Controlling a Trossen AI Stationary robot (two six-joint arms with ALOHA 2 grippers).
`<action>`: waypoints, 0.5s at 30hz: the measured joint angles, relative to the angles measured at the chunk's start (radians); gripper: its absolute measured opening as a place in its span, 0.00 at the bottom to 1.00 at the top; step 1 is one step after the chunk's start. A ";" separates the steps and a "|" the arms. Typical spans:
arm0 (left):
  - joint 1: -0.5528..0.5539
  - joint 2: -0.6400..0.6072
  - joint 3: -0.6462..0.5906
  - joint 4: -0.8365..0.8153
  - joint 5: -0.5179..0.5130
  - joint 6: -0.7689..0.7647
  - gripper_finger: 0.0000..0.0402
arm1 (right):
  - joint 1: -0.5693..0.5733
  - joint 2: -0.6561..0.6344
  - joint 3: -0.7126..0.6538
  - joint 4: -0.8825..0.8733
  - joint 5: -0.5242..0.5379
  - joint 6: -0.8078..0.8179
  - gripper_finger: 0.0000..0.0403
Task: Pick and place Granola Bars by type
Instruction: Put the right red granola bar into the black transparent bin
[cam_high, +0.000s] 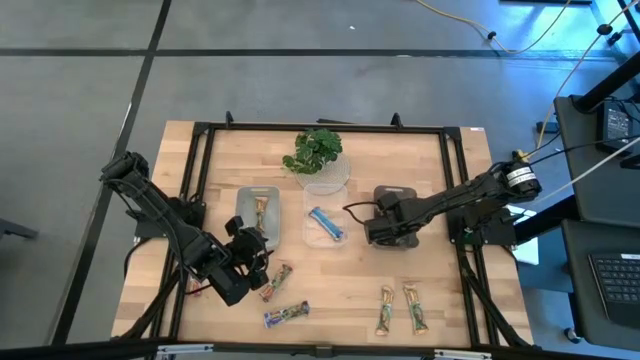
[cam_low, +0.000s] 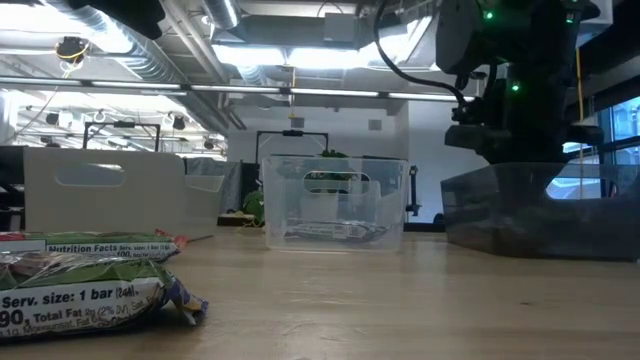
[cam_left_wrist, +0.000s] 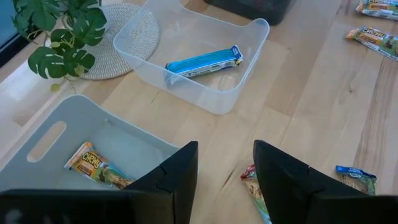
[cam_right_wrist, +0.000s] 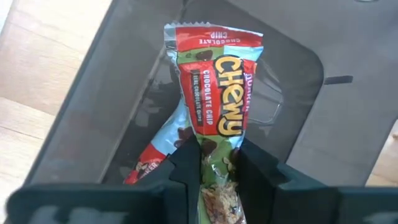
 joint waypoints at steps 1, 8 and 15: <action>0.000 0.000 0.000 0.000 0.000 0.000 0.37 | 0.000 0.000 0.000 -0.001 0.000 0.000 0.24; 0.000 0.000 0.000 0.000 0.010 0.001 0.37 | 0.000 -0.001 0.000 -0.002 -0.011 -0.057 0.39; 0.005 0.000 0.000 0.000 0.045 0.002 0.38 | 0.001 -0.065 0.060 -0.115 -0.050 -0.191 0.48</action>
